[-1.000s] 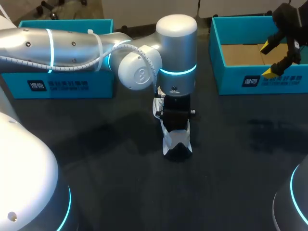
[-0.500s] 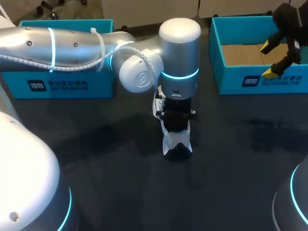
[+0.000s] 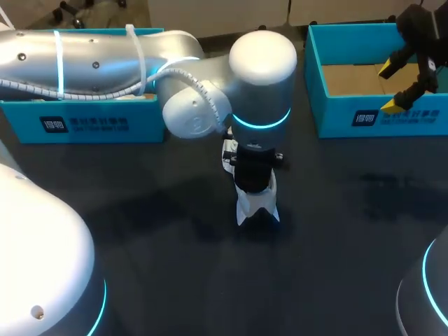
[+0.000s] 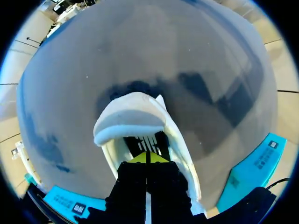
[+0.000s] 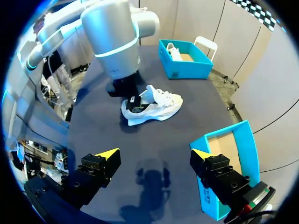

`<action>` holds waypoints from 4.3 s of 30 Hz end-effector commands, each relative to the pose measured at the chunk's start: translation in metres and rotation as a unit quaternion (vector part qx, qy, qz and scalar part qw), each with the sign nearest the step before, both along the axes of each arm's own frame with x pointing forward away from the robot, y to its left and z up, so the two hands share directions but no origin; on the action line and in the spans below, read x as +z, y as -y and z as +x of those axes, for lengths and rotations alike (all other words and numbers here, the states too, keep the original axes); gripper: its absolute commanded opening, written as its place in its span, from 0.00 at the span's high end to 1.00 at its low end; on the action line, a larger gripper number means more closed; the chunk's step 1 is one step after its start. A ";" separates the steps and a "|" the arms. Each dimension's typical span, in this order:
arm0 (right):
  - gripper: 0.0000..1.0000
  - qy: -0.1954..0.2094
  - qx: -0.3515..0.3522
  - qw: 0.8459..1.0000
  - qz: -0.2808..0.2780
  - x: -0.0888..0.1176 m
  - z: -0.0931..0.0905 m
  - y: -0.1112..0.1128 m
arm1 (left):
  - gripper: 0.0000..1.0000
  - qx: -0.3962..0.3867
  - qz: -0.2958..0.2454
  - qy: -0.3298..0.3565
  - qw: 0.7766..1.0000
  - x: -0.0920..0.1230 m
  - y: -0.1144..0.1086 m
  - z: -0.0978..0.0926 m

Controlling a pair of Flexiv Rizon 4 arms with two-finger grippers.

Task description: Take the shoe out of the shoebox, open the shoe tongue, remove and reinsert the insole, then place the shoe into the shoebox

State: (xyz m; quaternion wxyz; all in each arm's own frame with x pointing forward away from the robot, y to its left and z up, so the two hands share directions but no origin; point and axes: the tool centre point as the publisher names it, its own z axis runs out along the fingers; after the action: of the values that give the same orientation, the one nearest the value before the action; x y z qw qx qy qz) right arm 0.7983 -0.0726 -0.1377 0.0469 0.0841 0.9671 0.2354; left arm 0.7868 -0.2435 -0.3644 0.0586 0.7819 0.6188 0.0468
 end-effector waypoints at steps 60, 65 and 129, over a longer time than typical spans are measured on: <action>0.00 -0.002 0.000 1.000 -0.001 0.000 0.002 -0.001 | 0.00 0.147 0.001 0.083 0.986 0.031 -0.021 0.045; 0.00 -0.002 0.000 1.000 -0.001 0.000 0.002 -0.001 | 0.00 0.147 -0.013 0.077 0.986 0.037 -0.022 0.046; 0.00 -0.002 0.000 1.000 -0.001 0.000 0.002 -0.001 | 0.64 0.179 -0.016 0.005 0.984 0.015 -0.008 0.054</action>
State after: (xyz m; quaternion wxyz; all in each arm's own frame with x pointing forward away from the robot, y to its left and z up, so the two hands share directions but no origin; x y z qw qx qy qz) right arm 0.7984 -0.0725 -0.1375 0.0468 0.0841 0.9672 0.2352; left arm 0.8390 -0.2290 -0.3396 0.0674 0.6566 0.7495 0.0516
